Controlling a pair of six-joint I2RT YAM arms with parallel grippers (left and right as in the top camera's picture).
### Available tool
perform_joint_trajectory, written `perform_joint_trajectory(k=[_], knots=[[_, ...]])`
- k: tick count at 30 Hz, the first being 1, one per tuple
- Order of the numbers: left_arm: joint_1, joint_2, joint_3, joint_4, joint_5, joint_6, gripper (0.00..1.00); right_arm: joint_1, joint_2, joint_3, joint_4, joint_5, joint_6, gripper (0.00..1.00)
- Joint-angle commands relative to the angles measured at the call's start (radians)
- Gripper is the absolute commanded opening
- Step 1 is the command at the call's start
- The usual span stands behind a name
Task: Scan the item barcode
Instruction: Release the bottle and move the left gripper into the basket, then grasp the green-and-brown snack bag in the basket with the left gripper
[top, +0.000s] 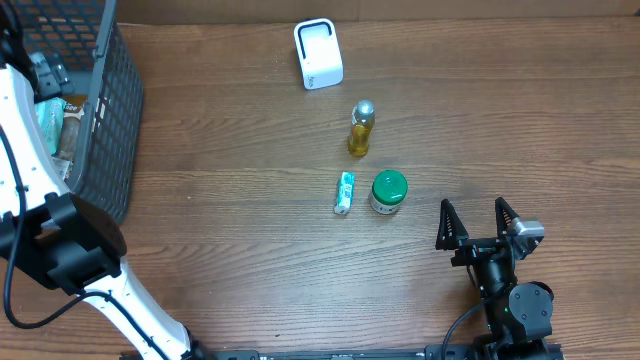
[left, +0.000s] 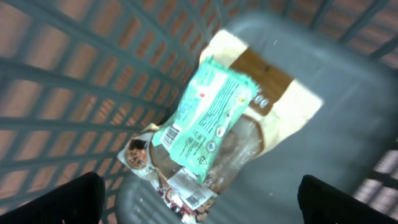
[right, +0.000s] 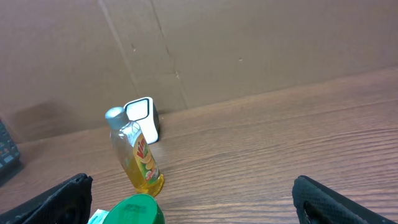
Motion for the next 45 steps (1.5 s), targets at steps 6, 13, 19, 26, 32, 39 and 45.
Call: perform_joint_trajectory(k=[6, 13, 19, 26, 32, 39, 45], knots=[[0.051, 0.025, -0.214, 0.178, -0.012, 0.201, 1.0, -0.003, -0.01, -0.01, 0.003, -0.005, -0.005, 1.0], [0.065, 0.025, -0.299, 0.274, 0.14, 0.305, 1.0, -0.003, -0.01, -0.01, 0.003, -0.005, -0.005, 1.0], [0.064, 0.025, -0.377, 0.381, 0.156, 0.38, 1.0, -0.003, -0.01, -0.01, 0.003, -0.005, -0.005, 1.0], [0.065, 0.025, -0.425, 0.429, 0.173, 0.489, 1.0, -0.003, -0.01, -0.01, 0.003, -0.005, -0.005, 1.0], [0.065, 0.025, -0.425, 0.406, 0.248, 0.588, 1.0, -0.003, -0.01, -0.01, 0.003, -0.005, -0.005, 1.0], [0.079, 0.027, -0.436, 0.411, 0.224, 0.6, 1.0, -0.003, -0.01, -0.01, 0.003, -0.005, -0.005, 1.0], [0.089, 0.057, -0.436, 0.409, 0.211, 0.592, 1.0, -0.003, -0.01, -0.01, 0.003, -0.005, -0.005, 1.0]])
